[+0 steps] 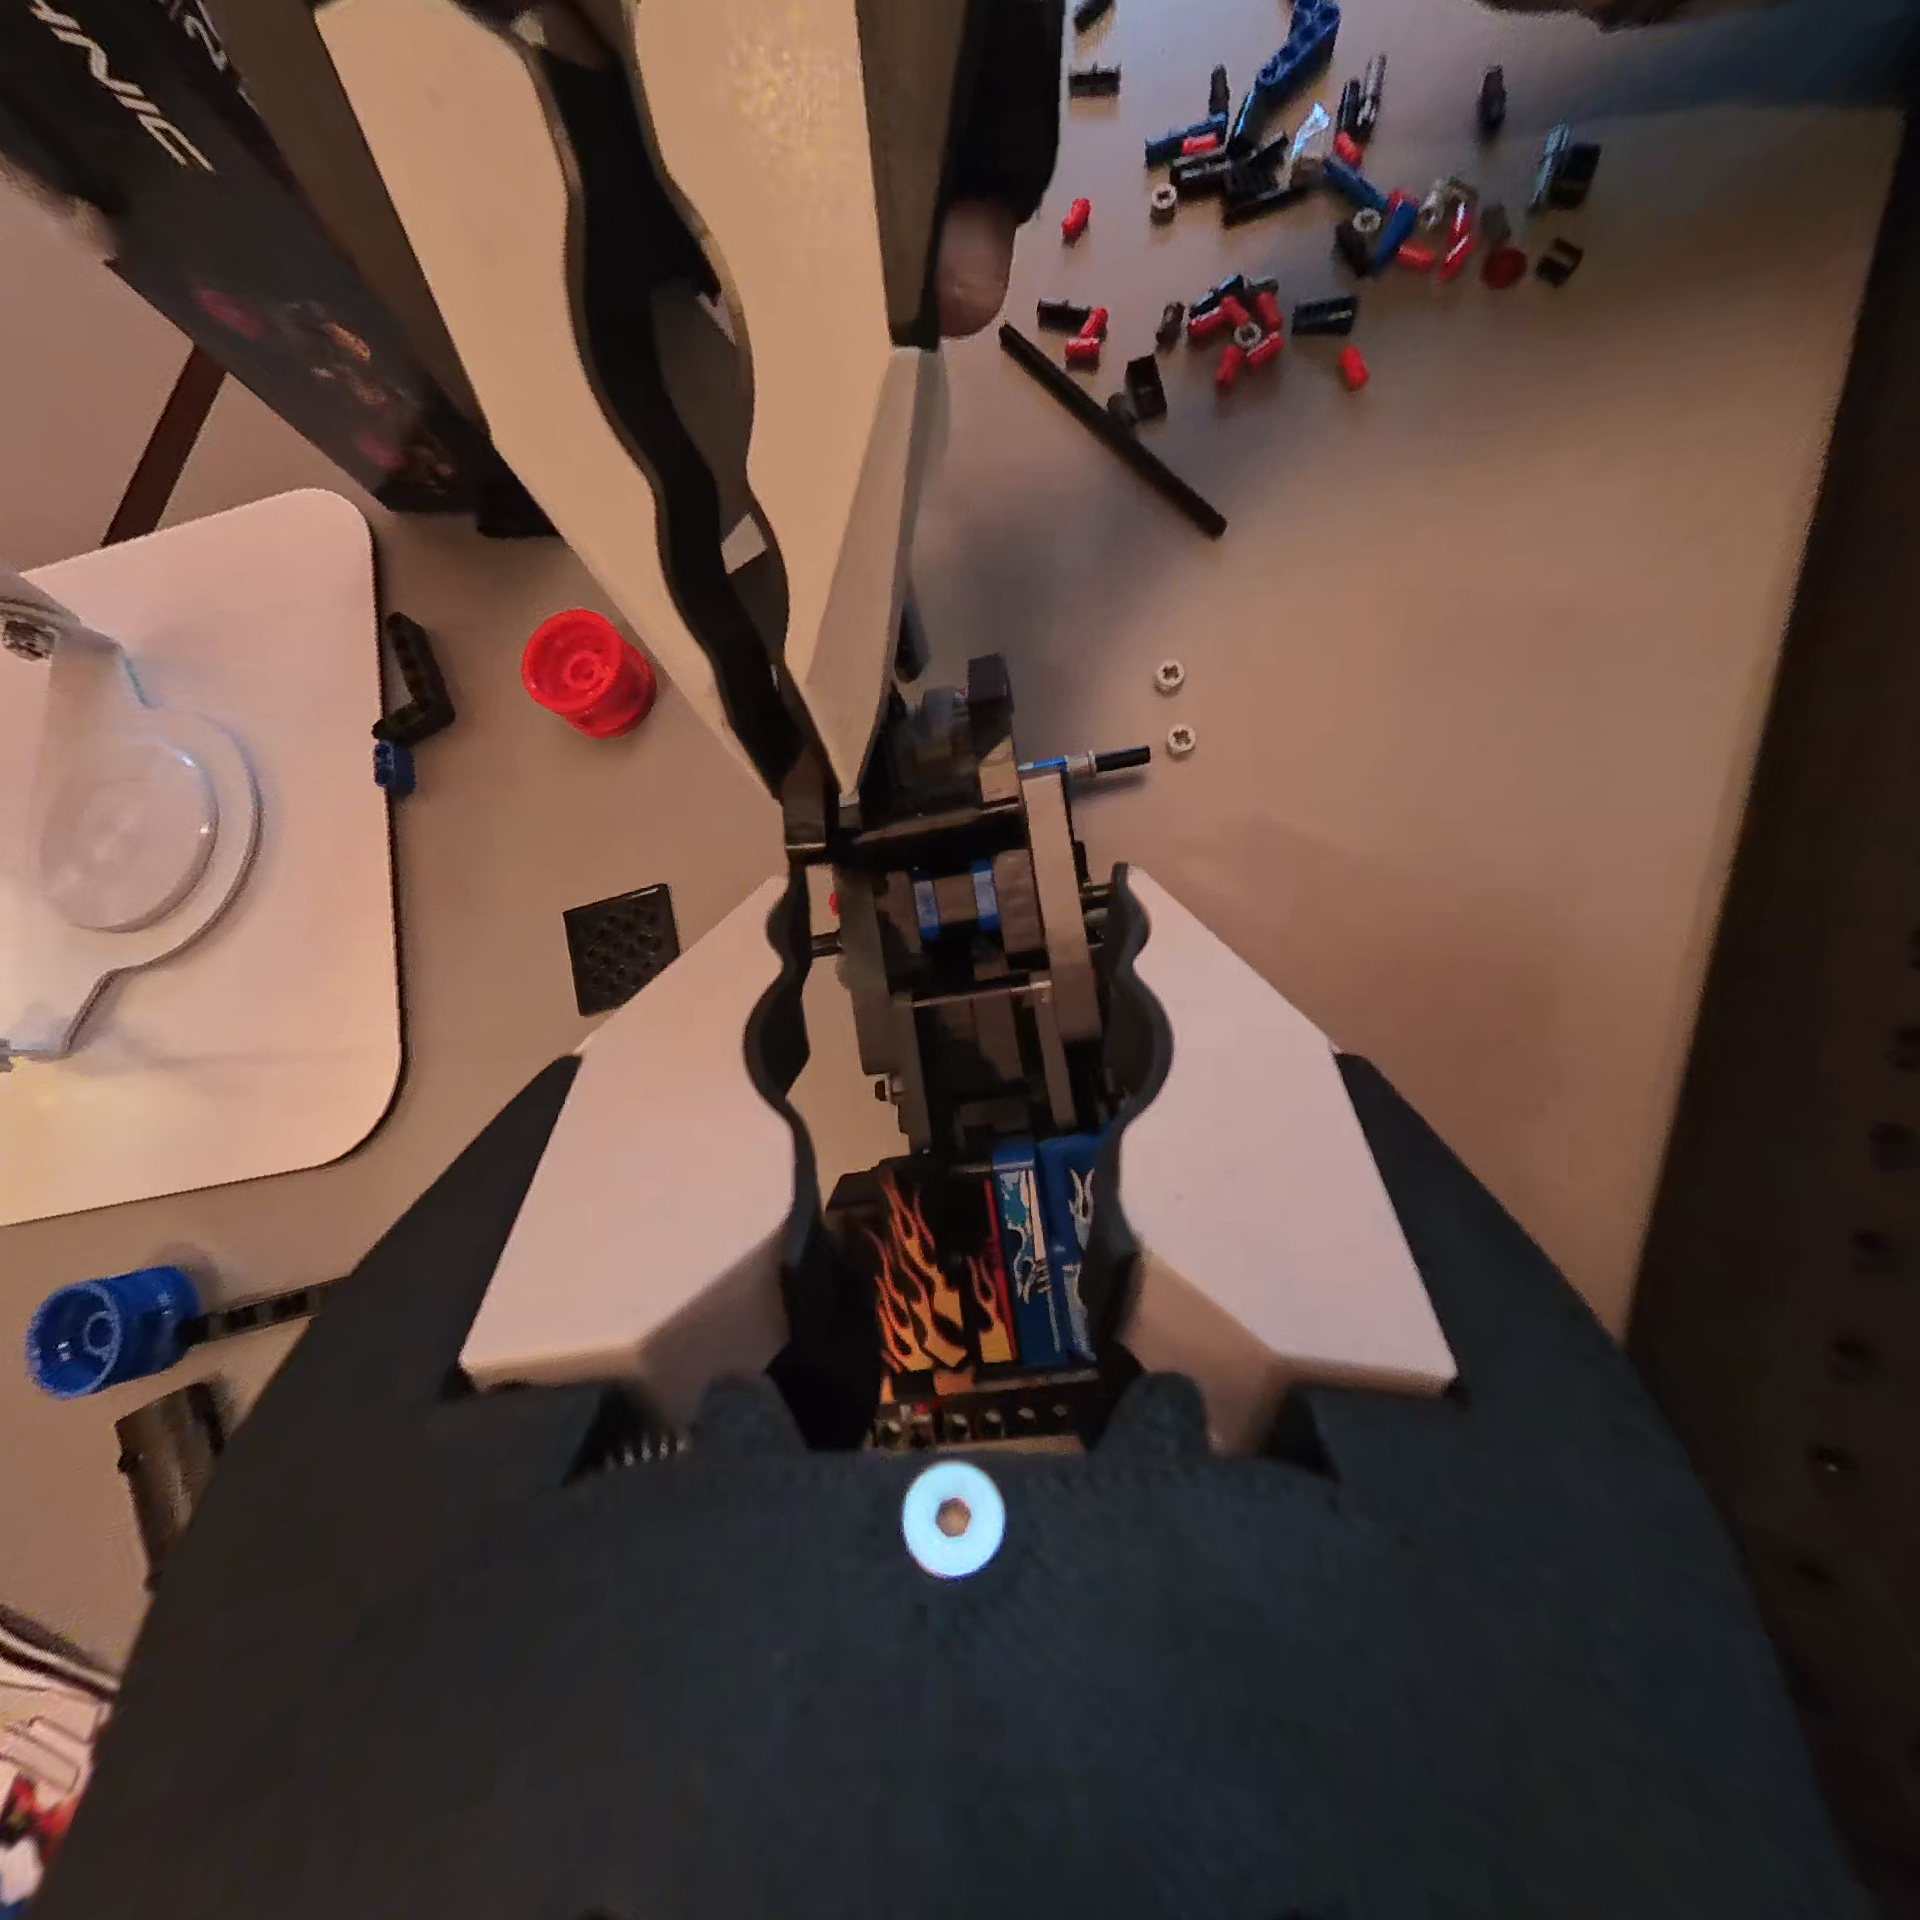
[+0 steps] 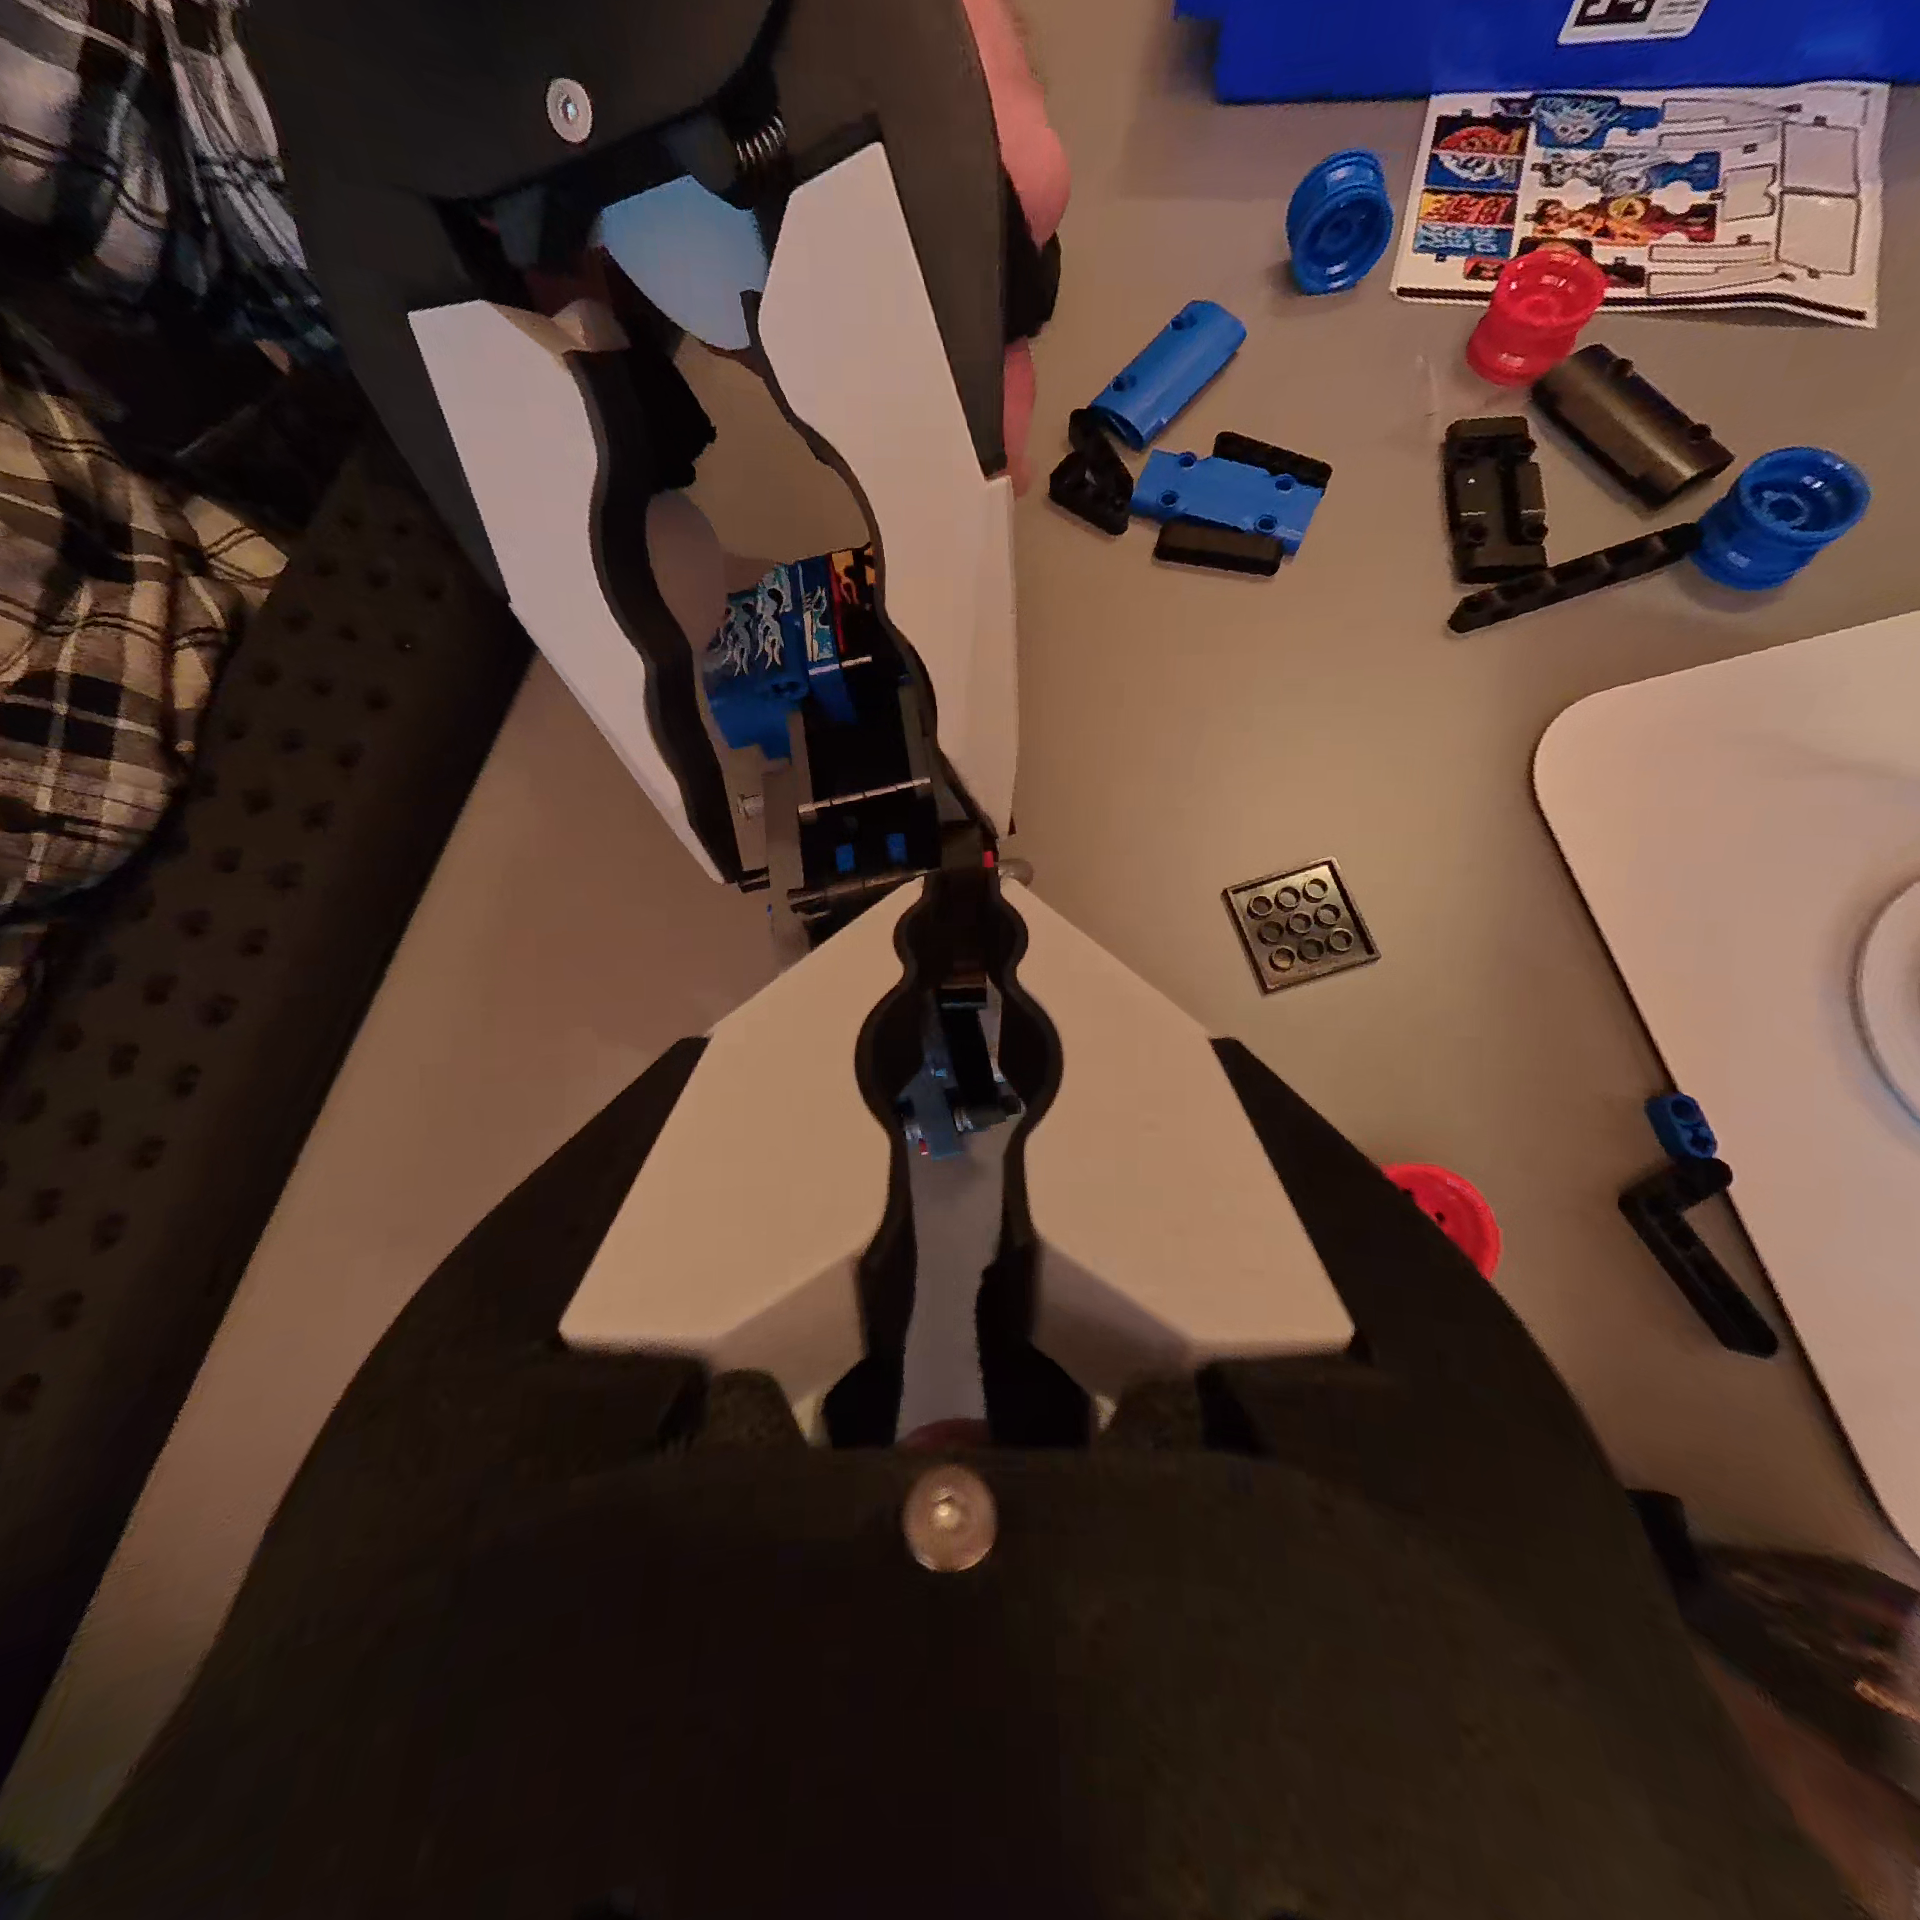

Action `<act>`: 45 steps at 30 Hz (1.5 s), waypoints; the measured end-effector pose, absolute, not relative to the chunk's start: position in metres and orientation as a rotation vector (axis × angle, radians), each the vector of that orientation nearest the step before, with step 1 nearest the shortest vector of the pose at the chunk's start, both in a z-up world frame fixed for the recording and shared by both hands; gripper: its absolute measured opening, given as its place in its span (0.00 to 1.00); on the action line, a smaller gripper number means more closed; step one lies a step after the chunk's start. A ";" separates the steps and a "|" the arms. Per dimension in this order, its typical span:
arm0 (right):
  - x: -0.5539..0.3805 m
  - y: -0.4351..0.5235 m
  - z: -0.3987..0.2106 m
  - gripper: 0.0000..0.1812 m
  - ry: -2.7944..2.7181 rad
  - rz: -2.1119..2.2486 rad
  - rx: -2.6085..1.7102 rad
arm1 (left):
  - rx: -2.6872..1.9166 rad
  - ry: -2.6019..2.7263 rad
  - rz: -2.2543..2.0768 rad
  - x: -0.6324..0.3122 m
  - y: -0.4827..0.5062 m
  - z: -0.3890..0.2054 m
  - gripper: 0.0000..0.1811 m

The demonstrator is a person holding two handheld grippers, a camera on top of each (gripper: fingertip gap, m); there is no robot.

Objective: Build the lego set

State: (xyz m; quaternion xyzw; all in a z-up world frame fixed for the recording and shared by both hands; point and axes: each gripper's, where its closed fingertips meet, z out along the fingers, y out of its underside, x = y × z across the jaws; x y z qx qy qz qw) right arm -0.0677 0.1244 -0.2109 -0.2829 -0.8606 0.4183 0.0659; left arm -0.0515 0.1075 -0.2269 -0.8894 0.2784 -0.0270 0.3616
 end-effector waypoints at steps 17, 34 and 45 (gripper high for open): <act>-0.063 0.125 -0.212 0.03 -2.617 1.381 -0.703 | -2.258 0.651 -0.060 -0.050 0.115 -0.231 0.28; -0.062 0.124 -0.210 0.03 -2.611 1.029 -0.461 | -2.226 0.634 -0.079 -0.048 0.114 -0.231 0.27; -0.058 0.125 -0.210 0.03 -2.575 1.196 -0.468 | -2.197 0.635 -0.088 -0.044 0.116 -0.231 0.27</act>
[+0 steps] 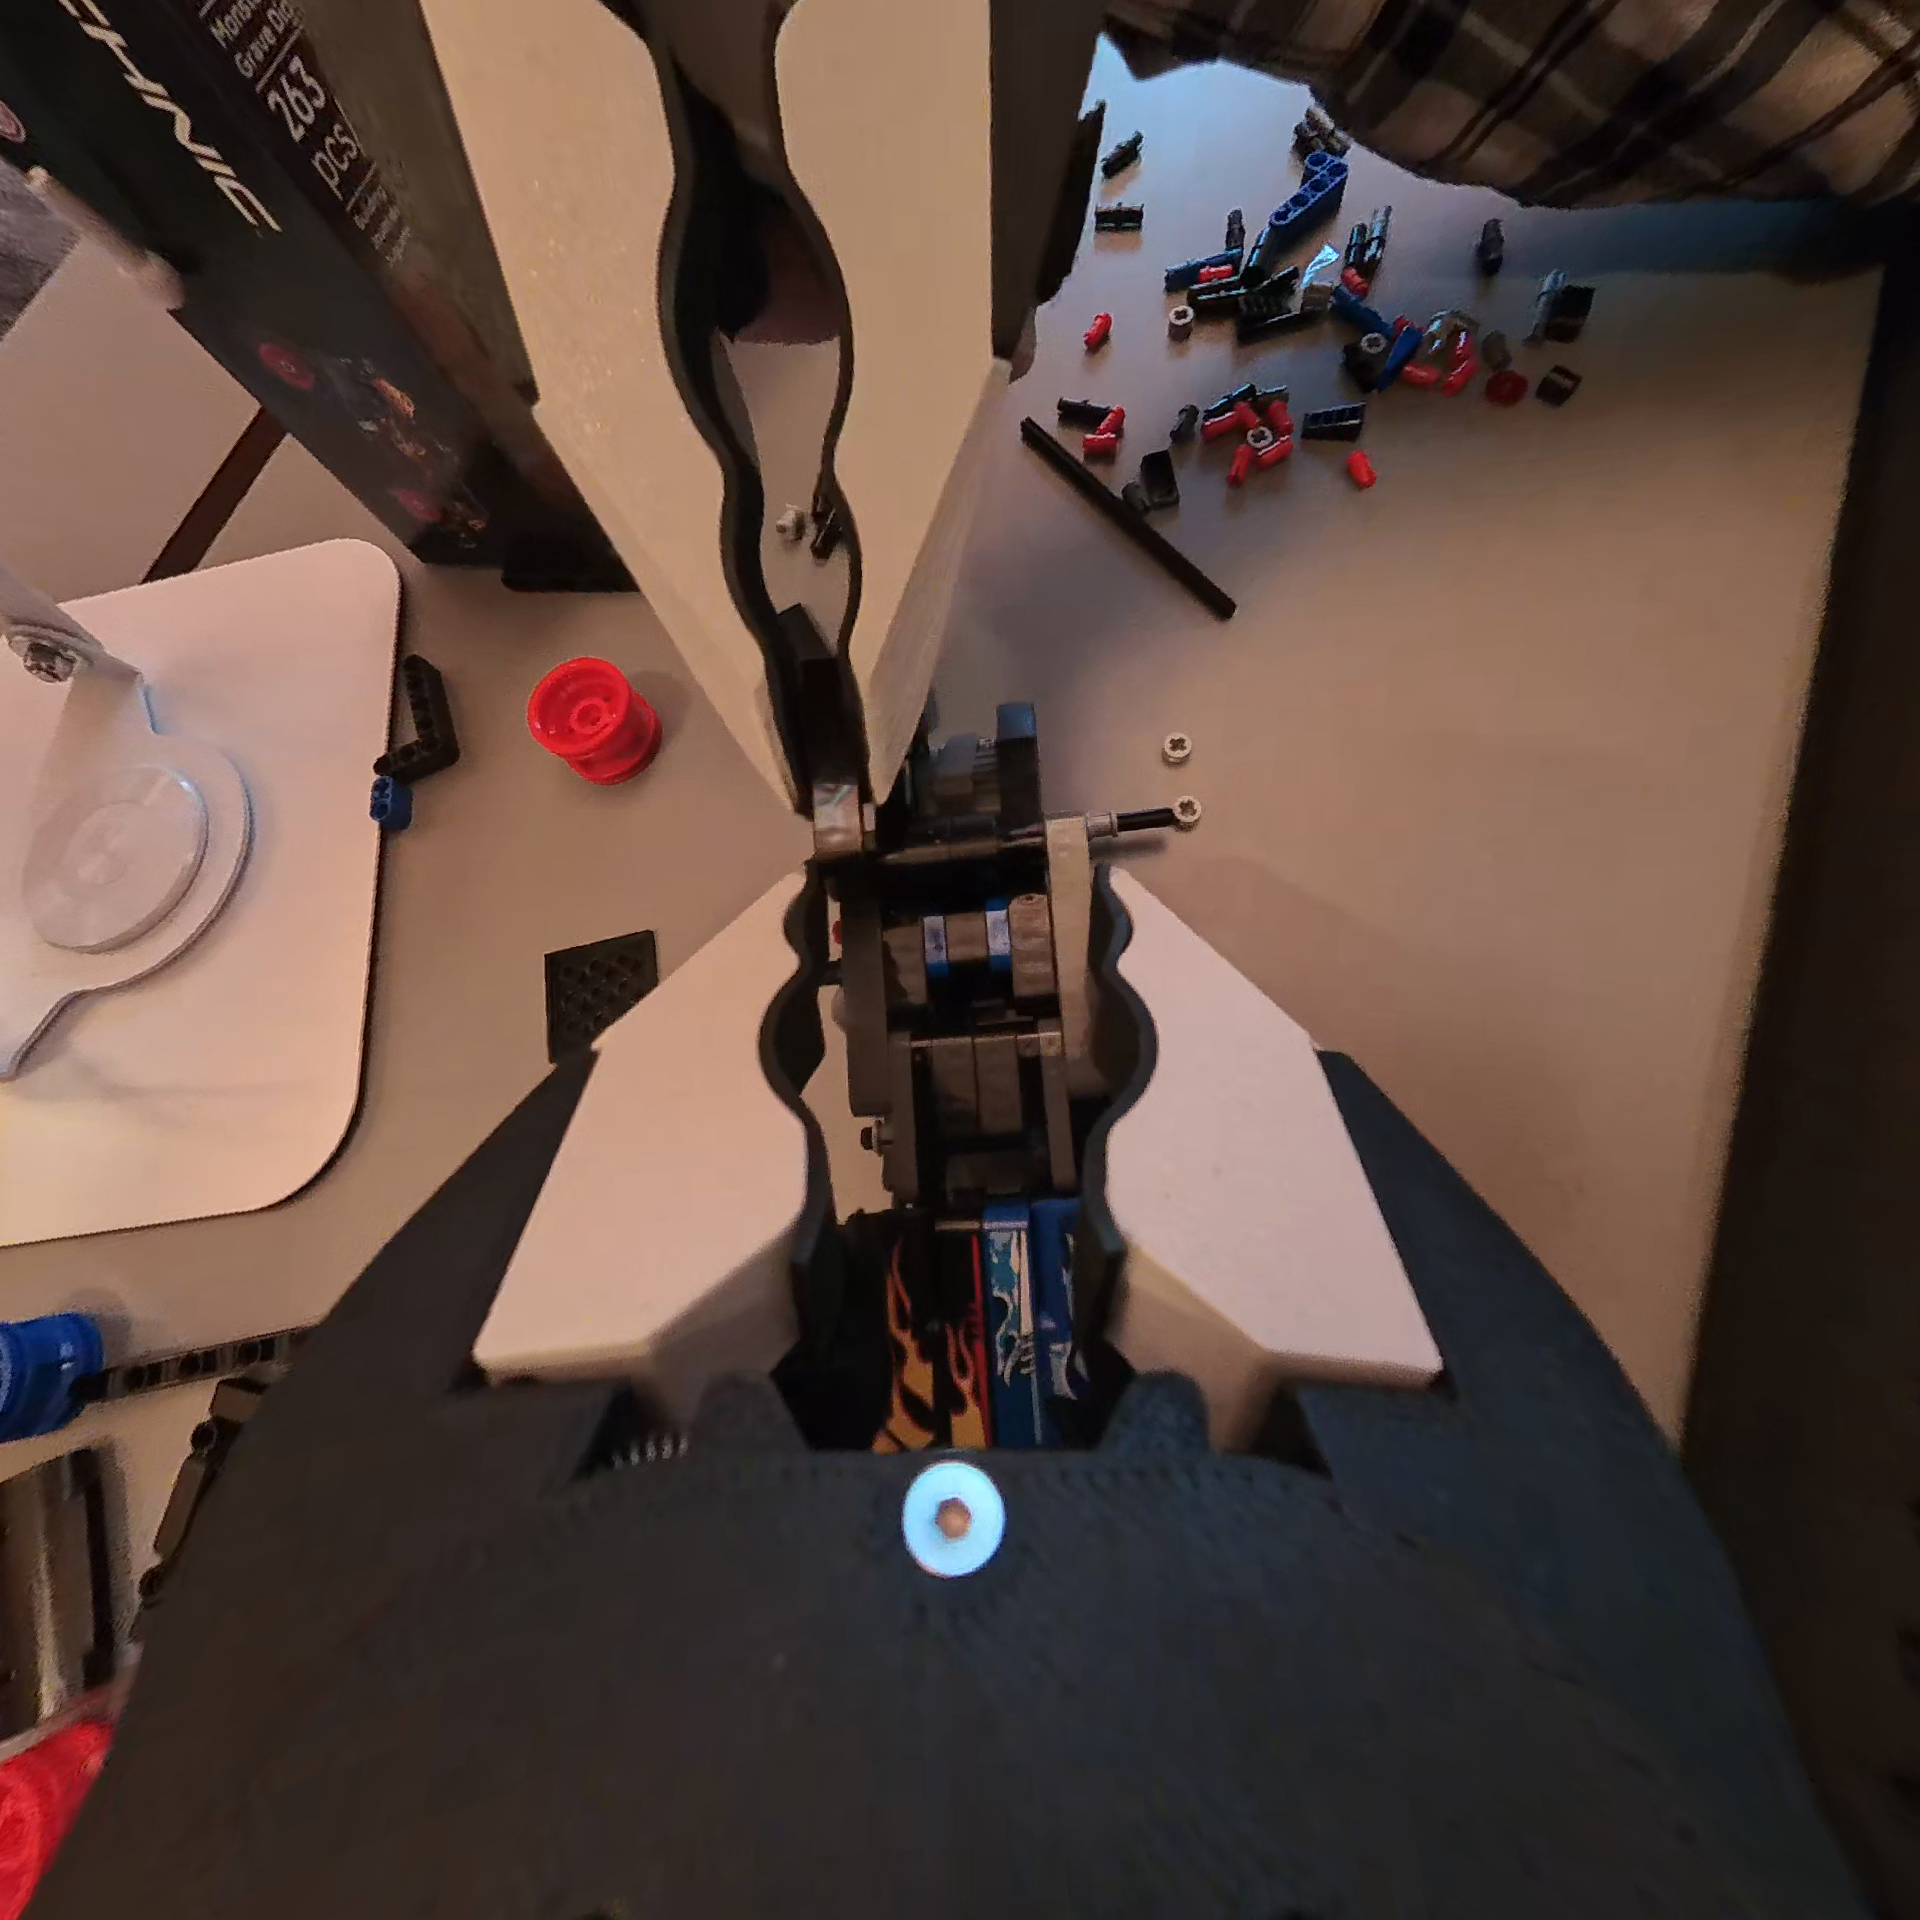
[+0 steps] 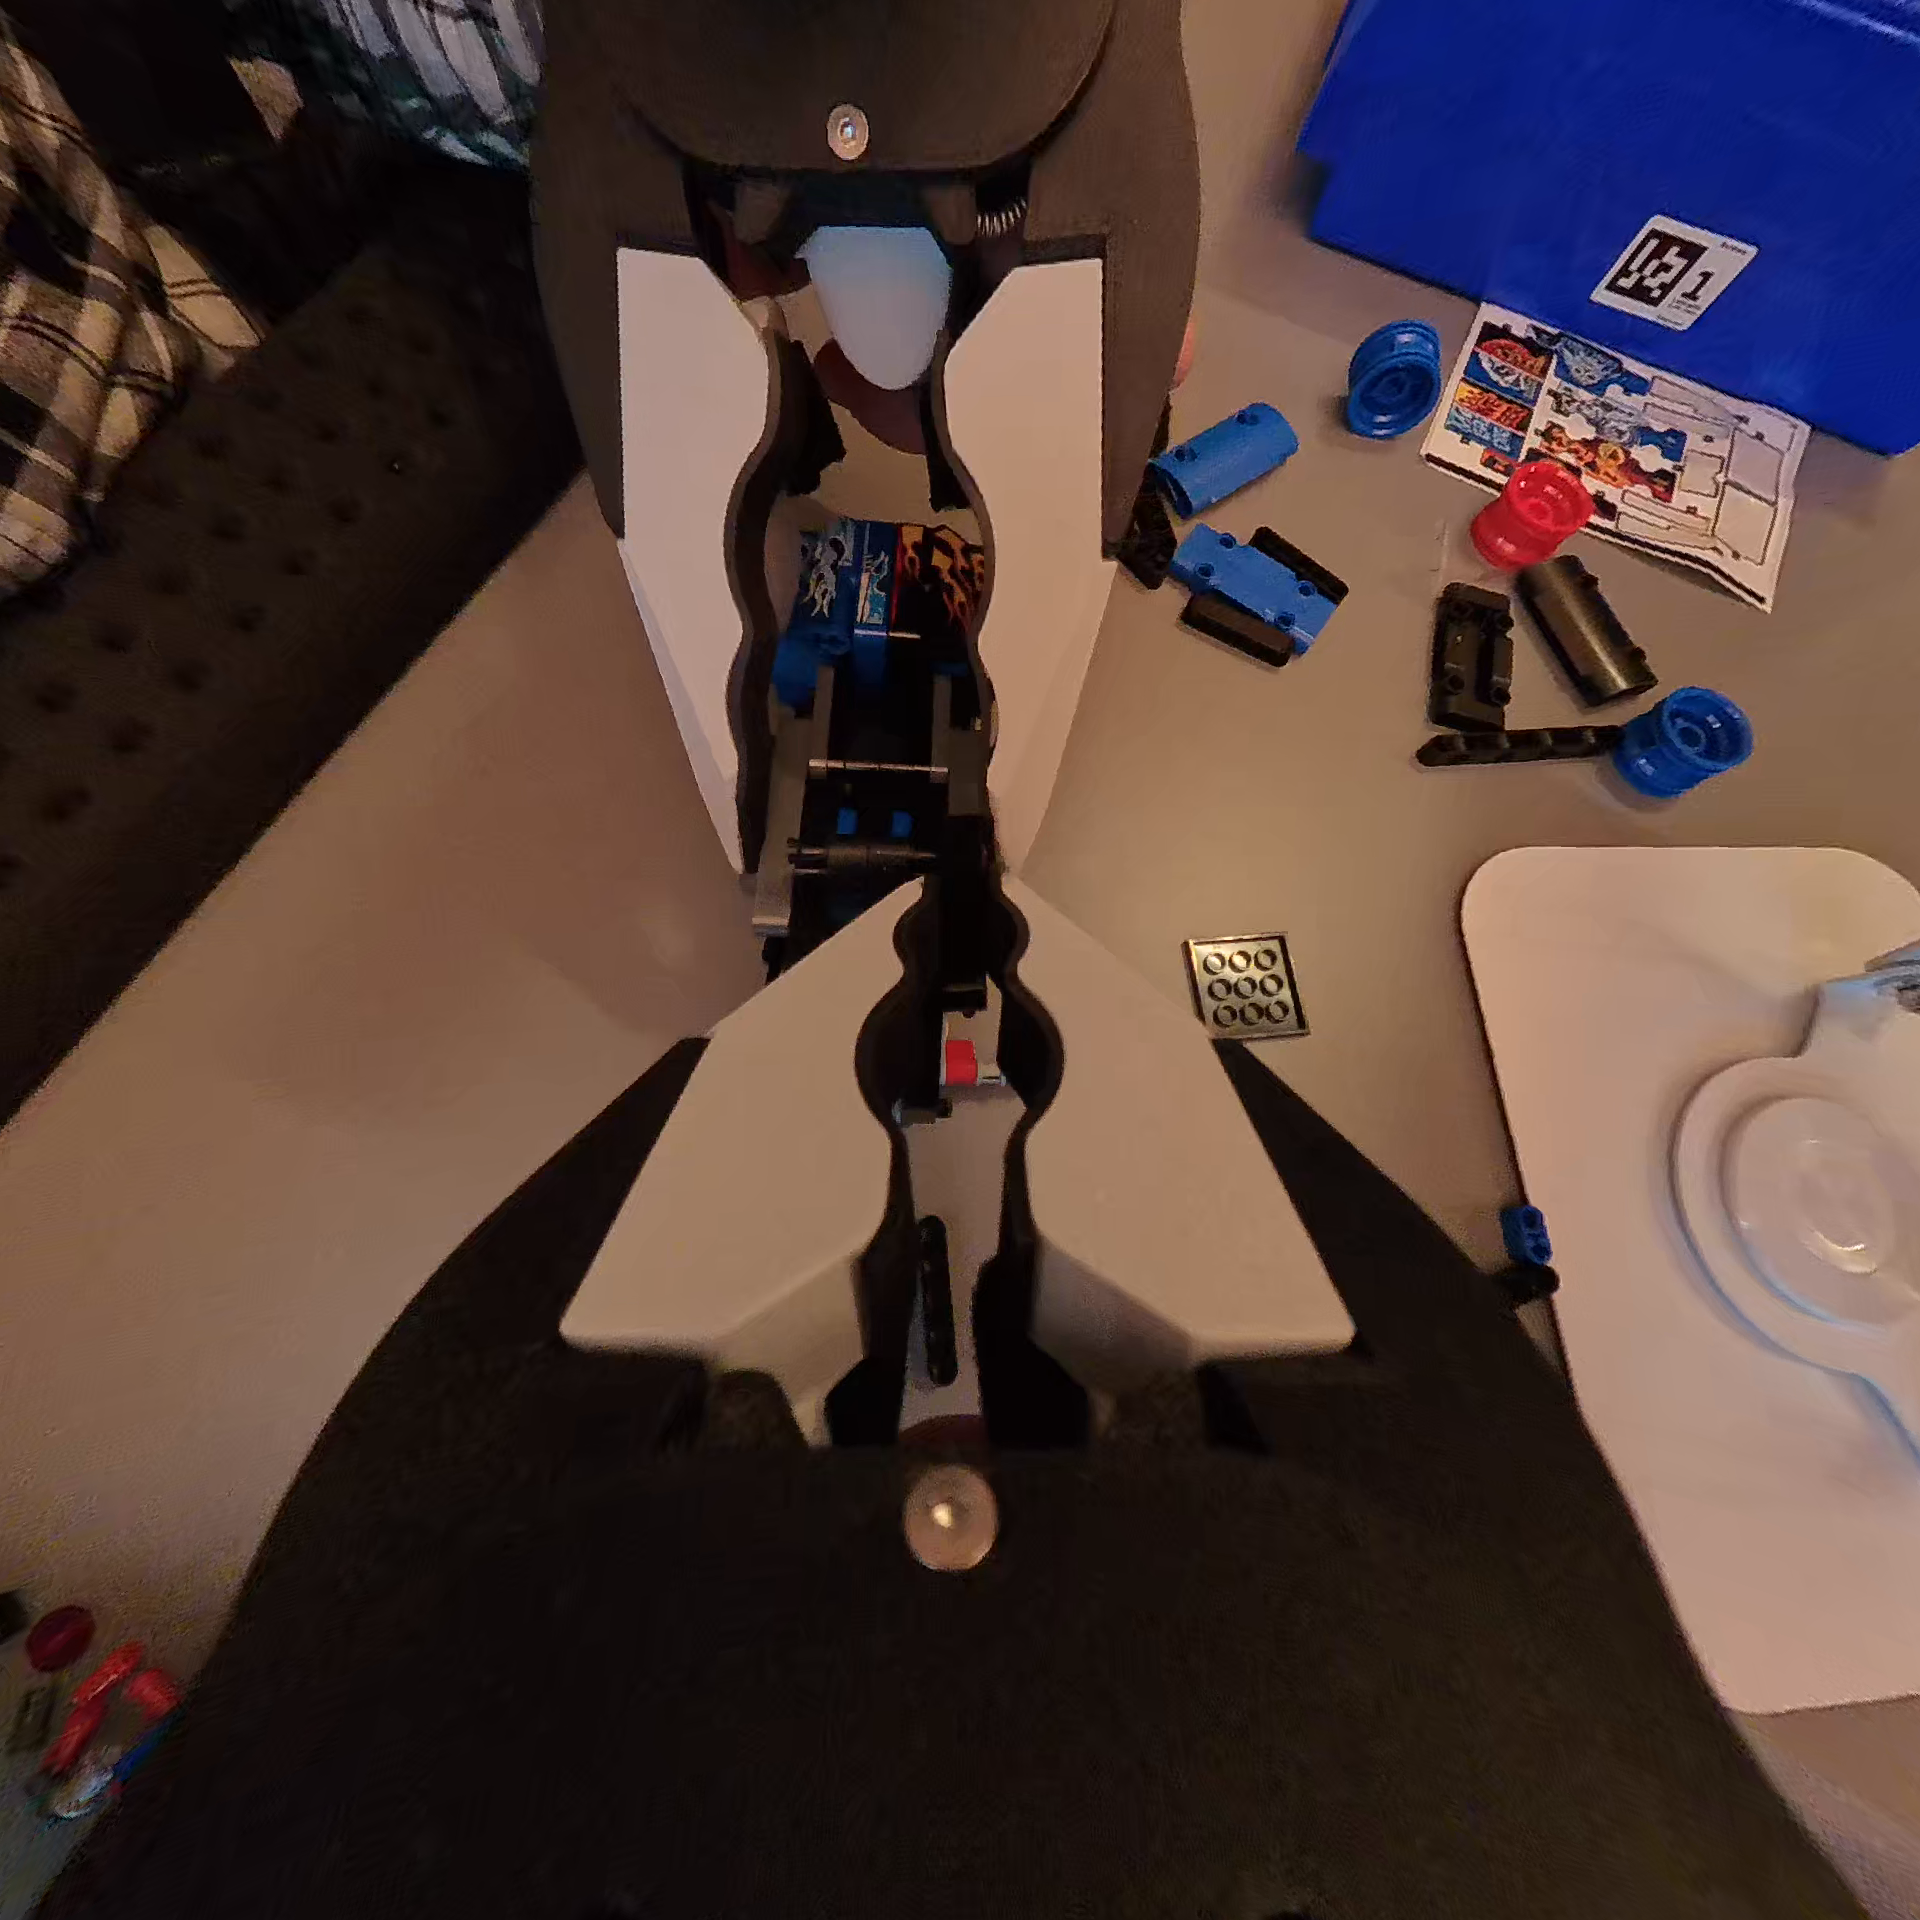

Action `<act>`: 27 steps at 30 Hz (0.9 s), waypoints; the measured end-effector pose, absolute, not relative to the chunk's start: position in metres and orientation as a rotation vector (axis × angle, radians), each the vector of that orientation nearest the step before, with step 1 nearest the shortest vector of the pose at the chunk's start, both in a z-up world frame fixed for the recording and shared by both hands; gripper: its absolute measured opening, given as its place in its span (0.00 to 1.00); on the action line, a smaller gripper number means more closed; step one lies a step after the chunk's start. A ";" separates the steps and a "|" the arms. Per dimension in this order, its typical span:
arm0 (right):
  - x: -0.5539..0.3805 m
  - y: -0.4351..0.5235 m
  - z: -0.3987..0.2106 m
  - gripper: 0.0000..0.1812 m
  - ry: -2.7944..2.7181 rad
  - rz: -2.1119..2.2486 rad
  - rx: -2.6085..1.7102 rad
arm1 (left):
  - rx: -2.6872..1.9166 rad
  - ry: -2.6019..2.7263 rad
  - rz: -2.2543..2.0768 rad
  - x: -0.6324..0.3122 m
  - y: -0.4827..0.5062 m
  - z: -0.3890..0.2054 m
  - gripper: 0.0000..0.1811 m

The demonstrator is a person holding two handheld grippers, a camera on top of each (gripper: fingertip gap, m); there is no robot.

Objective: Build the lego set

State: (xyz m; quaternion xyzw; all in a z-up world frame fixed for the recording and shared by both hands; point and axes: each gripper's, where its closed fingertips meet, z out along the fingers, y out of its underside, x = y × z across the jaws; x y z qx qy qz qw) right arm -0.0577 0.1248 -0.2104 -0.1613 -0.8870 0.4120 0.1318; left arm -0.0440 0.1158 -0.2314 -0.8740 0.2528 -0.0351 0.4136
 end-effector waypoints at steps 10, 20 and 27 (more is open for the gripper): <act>-0.057 0.125 -0.209 0.03 -2.576 0.971 -0.408 | -2.179 0.630 -0.116 -0.043 0.117 -0.232 0.27; -0.053 0.127 -0.211 0.02 -2.604 1.054 -0.534 | -2.159 0.663 -0.156 -0.039 0.117 -0.233 0.26; -0.049 0.126 -0.211 0.03 -2.653 1.114 -0.646 | -2.159 0.681 -0.205 -0.036 0.115 -0.233 0.26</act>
